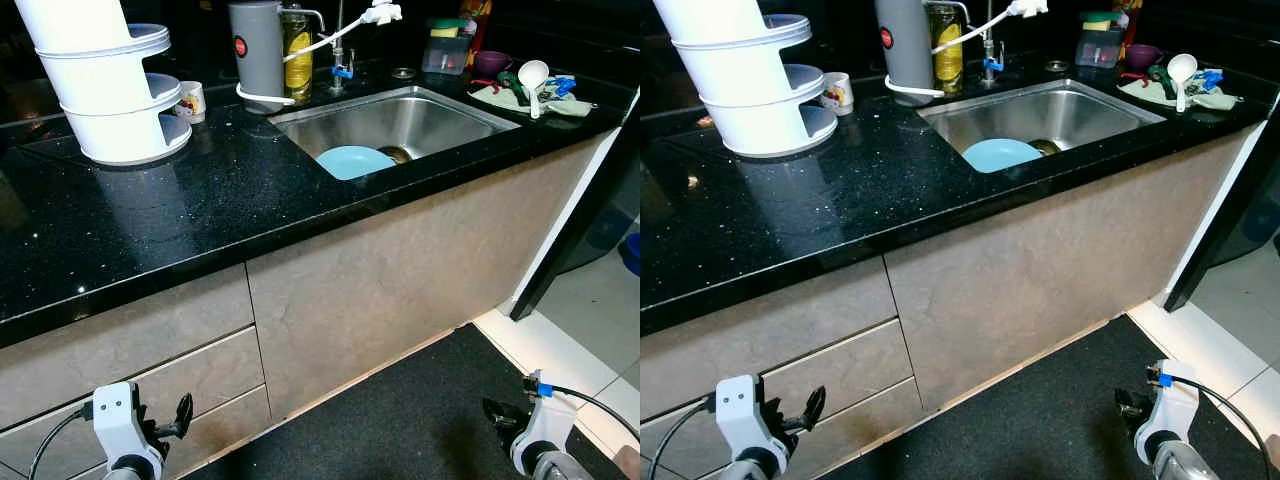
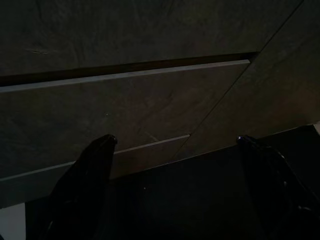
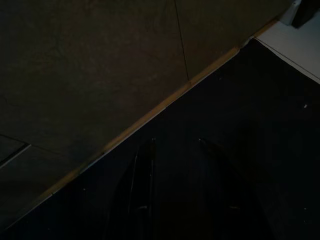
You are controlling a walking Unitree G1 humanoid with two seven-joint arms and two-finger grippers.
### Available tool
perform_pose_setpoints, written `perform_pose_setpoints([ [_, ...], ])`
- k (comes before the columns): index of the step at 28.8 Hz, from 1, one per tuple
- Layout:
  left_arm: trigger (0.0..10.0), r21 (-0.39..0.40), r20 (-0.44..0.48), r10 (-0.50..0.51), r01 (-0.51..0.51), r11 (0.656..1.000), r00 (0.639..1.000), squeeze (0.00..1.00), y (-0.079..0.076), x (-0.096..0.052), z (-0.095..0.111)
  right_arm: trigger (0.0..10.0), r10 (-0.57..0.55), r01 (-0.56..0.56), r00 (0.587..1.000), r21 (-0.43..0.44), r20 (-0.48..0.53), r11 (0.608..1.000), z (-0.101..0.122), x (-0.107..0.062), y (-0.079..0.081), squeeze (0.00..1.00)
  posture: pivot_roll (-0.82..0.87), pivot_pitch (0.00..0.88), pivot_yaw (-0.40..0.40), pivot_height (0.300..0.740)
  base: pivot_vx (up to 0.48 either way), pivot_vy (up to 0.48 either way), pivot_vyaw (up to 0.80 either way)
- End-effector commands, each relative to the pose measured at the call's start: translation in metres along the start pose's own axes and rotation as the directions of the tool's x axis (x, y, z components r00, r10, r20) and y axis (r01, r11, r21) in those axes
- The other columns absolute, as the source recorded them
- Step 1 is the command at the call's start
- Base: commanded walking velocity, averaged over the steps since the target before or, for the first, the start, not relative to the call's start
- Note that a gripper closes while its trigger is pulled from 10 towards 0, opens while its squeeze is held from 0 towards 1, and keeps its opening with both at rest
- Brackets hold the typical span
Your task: Kitchen organization
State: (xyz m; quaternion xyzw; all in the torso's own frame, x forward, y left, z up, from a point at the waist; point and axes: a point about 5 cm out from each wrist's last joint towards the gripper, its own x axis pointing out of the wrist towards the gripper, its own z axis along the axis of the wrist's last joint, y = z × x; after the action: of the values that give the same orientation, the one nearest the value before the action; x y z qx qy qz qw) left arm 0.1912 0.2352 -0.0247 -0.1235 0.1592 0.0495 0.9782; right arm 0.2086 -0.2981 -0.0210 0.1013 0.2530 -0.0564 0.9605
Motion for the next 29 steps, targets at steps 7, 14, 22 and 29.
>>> perform_pose_setpoints([
  [7,10.0,0.007,0.008,-0.009,0.009,1.000,1.000,0.00,-0.001,-0.007,-0.001,10.0,-0.004,0.004,1.000,0.007,-0.010,1.000,-0.005,-0.005,-0.005,0.00,-0.01,0.000,0.013,0.740,0.000,0.000,0.00],
  [14,10.0,0.003,0.010,-0.006,0.006,1.000,1.000,0.00,-0.003,-0.009,-0.003,10.0,-0.008,0.008,1.000,0.006,-0.014,1.000,-0.005,-0.008,-0.010,0.00,-0.04,0.000,0.022,0.740,0.000,0.000,0.00],
  [22,10.0,0.007,0.025,-0.017,0.017,1.000,1.000,0.00,-0.009,-0.012,-0.001,10.0,-0.006,0.006,1.000,0.004,-0.010,1.000,-0.003,-0.010,-0.015,0.00,-0.08,0.000,0.025,0.740,0.000,0.000,0.00],
  [29,10.0,0.004,0.005,-0.024,0.024,1.000,1.000,0.00,-0.010,-0.014,-0.005,10.0,-0.007,0.007,1.000,0.010,-0.016,1.000,-0.005,-0.011,-0.016,0.00,-0.07,0.000,0.034,0.740,0.000,0.000,0.00],
])
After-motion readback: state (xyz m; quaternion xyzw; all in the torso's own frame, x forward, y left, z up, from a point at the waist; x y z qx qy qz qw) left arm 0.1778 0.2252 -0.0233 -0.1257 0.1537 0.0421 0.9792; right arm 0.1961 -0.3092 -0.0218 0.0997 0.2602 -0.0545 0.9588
